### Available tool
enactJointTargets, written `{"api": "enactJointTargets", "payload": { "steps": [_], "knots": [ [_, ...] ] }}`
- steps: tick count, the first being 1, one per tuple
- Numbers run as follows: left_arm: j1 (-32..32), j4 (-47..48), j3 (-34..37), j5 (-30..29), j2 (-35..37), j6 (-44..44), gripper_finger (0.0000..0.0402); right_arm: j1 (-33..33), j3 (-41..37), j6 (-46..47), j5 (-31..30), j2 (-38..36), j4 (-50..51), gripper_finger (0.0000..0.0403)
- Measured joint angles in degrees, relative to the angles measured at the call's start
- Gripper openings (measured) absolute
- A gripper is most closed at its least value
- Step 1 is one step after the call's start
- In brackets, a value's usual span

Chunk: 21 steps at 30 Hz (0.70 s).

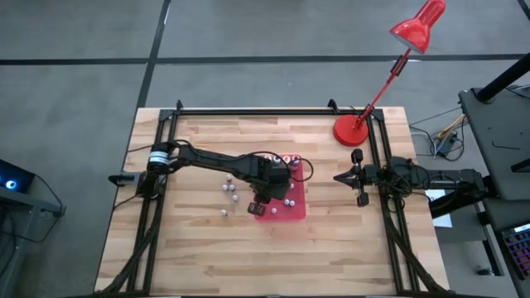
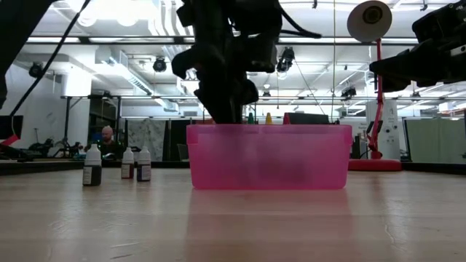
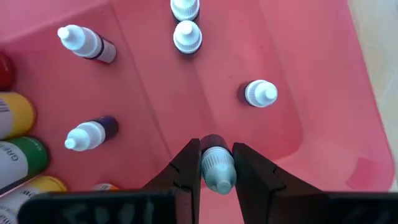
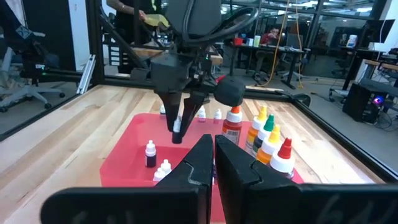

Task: Pick & Place food coloring
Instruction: Put the small food coloring bottle into the red bin

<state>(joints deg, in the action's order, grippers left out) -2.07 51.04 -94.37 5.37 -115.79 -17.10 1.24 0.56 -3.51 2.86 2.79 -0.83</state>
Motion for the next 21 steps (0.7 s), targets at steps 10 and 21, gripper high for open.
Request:
{"api": "enactJointTargets", "payload": {
  "steps": [10,21],
  "knots": [
    [0.02,-1.75,4.76,-0.06,0.0,1.0,0.0051,0.0,-0.02,0.01,-0.01,0.0,0.01,0.0009],
    [-0.13,-4.71,6.65,-0.09,0.04,3.38,0.0051,0.0,0.0,-0.11,-0.01,0.0,-0.01,0.0009]
  ]
}}
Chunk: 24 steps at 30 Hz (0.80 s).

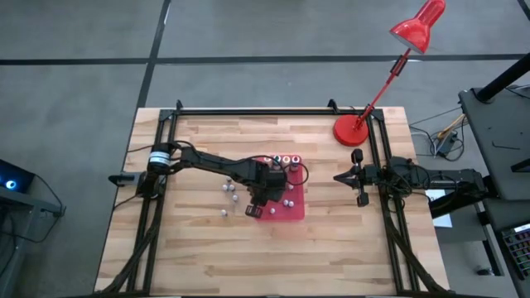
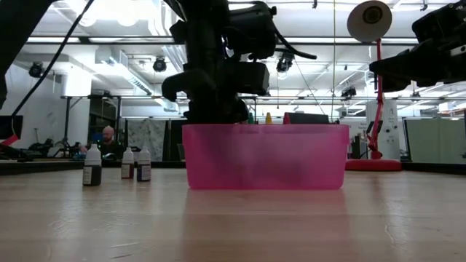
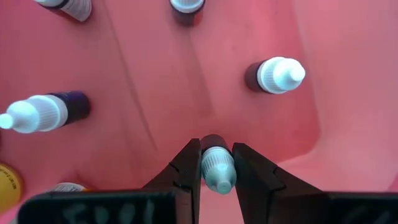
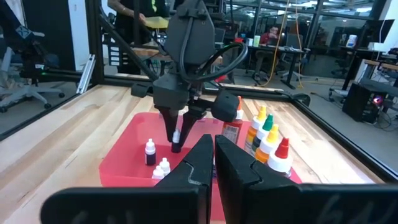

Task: Pick & Place food coloring
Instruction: Put the small food coloring bottle into the red bin

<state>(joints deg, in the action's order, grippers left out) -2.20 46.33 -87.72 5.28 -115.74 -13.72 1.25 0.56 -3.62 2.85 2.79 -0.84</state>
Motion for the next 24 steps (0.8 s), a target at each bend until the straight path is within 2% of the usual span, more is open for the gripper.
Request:
{"api": "enactJointTargets", "payload": {
  "steps": [15,24],
  "knots": [
    [0.0,-0.7,-0.07,0.04,0.0,0.73,0.0052,0.0,-0.02,0.12,0.01,0.0,0.02,0.0009],
    [0.0,-0.9,-0.09,0.07,0.02,0.73,0.0085,0.0,-0.02,0.14,0.01,0.0,0.02,0.0009]
  ]
}}
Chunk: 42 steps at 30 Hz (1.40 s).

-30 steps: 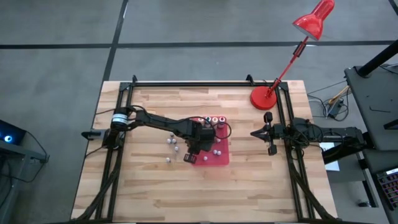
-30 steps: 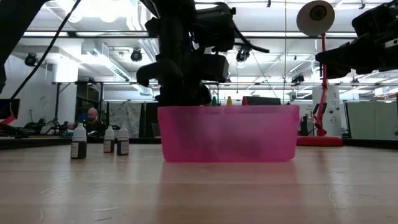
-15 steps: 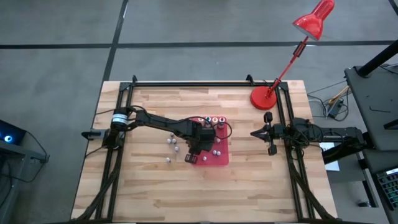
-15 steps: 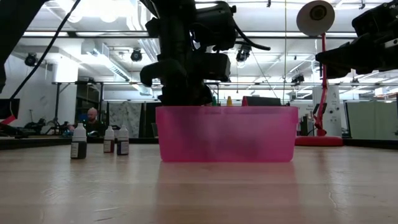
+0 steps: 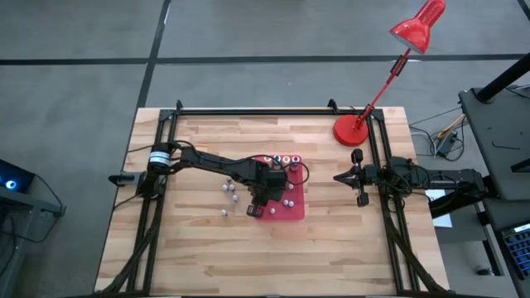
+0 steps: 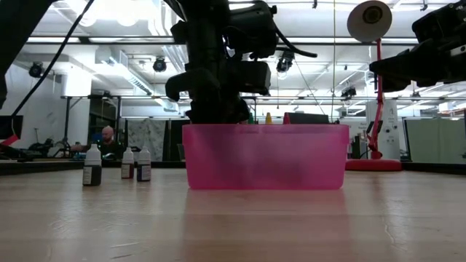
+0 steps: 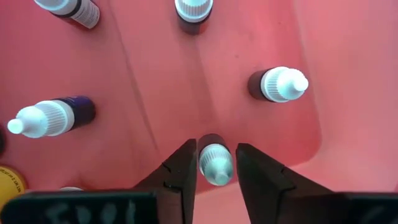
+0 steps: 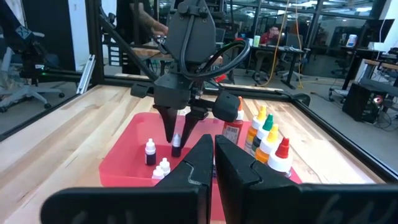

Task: Pick & Place food coloring
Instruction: Put the small food coloring bottle into the red bin

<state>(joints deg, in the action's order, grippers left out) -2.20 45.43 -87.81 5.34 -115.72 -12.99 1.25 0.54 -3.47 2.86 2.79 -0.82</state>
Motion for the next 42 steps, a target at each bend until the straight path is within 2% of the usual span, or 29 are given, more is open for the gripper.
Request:
{"api": "enactJointTargets", "payload": {
  "steps": [23,34,42],
  "knots": [
    [0.0,1.23,-1.55,-0.02,0.95,2.2,0.009,0.0,0.0,-0.03,0.0,-0.02,-0.02,0.0009],
    [-0.12,1.48,-5.66,-0.05,4.78,2.75,0.009,0.0,0.01,-0.11,0.02,-0.07,-0.02,0.0009],
    [-1.53,1.41,-5.25,-0.04,8.11,5.33,0.009,-0.01,0.0,-0.08,0.01,-0.02,0.0,0.0009]
  ]
}}
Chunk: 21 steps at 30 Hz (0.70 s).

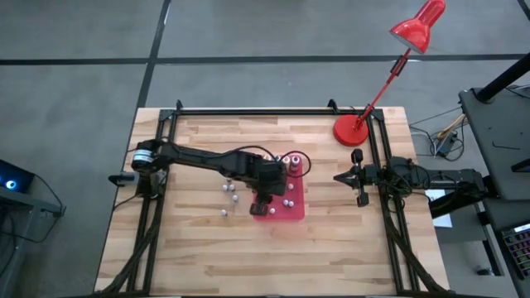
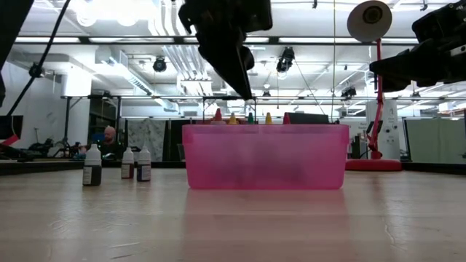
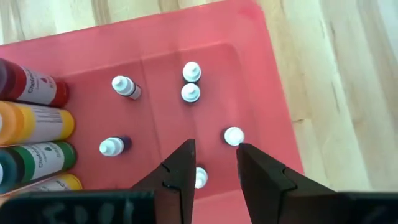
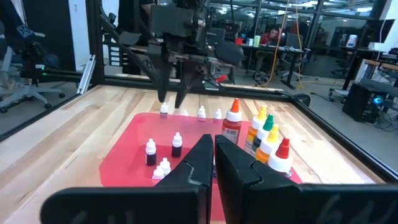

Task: Pick & Place food coloring
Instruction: Put the small food coloring bottle into the red bin

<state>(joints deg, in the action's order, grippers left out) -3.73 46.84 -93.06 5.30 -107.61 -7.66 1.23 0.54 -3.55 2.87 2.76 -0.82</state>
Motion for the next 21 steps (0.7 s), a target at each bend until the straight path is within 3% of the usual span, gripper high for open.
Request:
{"api": "enactJointTargets", "payload": {
  "steps": [10,21],
  "knots": [
    [-1.1,-1.36,3.38,0.0,1.57,0.7,0.009,0.02,0.0,-0.07,-0.02,0.0,-0.02,0.0009],
    [-4.36,-6.66,15.06,0.01,12.29,0.88,0.009,0.02,0.0,-0.08,-0.05,0.13,-0.09,0.0009]
  ]
}}
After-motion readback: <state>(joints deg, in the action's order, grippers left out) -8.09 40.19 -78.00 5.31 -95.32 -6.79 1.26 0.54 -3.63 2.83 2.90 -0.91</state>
